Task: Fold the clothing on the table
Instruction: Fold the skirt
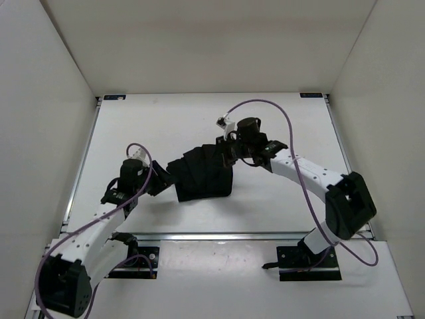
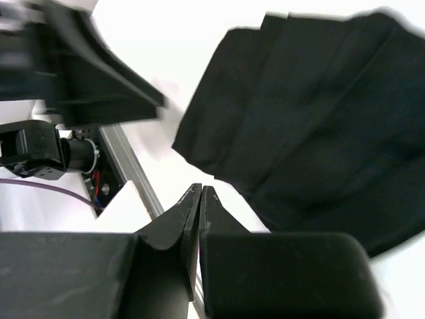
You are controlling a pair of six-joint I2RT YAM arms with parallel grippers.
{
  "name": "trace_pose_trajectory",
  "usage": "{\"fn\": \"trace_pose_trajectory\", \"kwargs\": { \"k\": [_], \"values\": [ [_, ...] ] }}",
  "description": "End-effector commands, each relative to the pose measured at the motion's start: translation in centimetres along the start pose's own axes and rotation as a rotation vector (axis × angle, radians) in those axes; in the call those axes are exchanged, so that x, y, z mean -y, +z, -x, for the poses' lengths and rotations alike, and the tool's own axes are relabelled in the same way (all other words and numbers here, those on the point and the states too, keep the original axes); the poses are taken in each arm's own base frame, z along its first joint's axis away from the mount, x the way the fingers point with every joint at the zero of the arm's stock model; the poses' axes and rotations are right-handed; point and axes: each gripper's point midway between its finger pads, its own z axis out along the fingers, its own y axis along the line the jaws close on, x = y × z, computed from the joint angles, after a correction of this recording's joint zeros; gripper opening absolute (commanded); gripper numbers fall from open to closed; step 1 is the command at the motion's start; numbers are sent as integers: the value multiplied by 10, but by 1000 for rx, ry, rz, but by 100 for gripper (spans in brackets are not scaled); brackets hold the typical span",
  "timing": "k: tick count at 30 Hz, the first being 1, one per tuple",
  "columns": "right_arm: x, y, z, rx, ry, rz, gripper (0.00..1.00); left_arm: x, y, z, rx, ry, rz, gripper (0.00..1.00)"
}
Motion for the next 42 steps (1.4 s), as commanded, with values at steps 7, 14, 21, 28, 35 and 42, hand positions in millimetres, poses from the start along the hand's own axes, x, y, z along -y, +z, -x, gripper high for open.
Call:
{"fn": "trace_pose_trajectory", "kwargs": {
  "k": [7, 14, 21, 28, 35, 42],
  "values": [
    [-24, 95, -48, -139, 35, 233, 0, 35, -56, 50, 229, 34, -27, 56],
    [29, 161, -119, -354, 100, 78, 0, 44, -67, 50, 239, 59, -58, 56],
    [-12, 129, -31, -164, -18, 124, 0, 62, -78, 52, 210, 125, -96, 62],
    [-11, -8, 48, 203, -87, -59, 14, 77, -74, 42, -4, 276, -180, 99],
    [87, -86, 4, 155, 108, -330, 19, 41, -40, 32, -252, 467, 74, 99],
    [91, -93, -16, 139, 94, -367, 21, -9, -42, 21, -278, 455, 249, 99]
  ]
}}
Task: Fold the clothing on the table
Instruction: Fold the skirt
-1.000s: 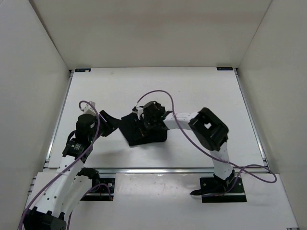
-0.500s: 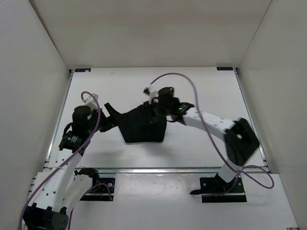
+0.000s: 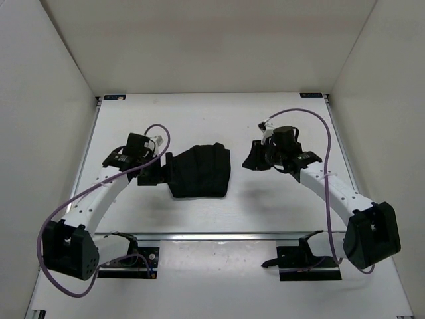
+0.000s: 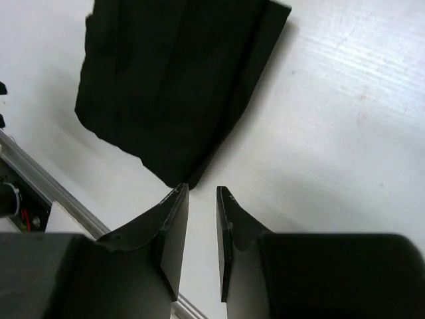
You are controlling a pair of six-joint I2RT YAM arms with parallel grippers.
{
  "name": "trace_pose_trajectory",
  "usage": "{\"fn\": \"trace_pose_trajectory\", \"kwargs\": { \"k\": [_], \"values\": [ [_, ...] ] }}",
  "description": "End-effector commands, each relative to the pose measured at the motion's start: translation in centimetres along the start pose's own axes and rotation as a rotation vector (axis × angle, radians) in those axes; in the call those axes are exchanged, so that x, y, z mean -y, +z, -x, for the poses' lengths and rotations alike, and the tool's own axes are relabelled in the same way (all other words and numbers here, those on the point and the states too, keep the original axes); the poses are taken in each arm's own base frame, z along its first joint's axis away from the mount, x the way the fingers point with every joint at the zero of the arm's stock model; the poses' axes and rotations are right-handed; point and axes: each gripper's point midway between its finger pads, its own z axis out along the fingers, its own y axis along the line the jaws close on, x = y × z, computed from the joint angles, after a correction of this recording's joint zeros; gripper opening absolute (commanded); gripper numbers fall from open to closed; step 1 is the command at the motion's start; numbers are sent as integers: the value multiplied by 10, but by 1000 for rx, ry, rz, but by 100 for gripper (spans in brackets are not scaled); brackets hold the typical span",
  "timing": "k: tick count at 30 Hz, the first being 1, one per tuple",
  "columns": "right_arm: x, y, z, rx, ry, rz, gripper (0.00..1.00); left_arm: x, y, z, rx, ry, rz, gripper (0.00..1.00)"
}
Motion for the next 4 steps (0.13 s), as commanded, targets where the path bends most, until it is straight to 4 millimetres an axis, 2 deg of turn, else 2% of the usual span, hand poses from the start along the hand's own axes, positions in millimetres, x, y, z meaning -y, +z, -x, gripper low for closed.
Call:
{"fn": "trace_pose_trajectory", "kwargs": {
  "k": [1, 4],
  "values": [
    [-11, -3, 9, 30, -64, 19, 21, -27, -13, -12, 6, 30, 118, 99],
    [-17, 7, 16, -2, -106, -18, 24, -60, -20, -15, -51, 35, 308, 98]
  ]
}}
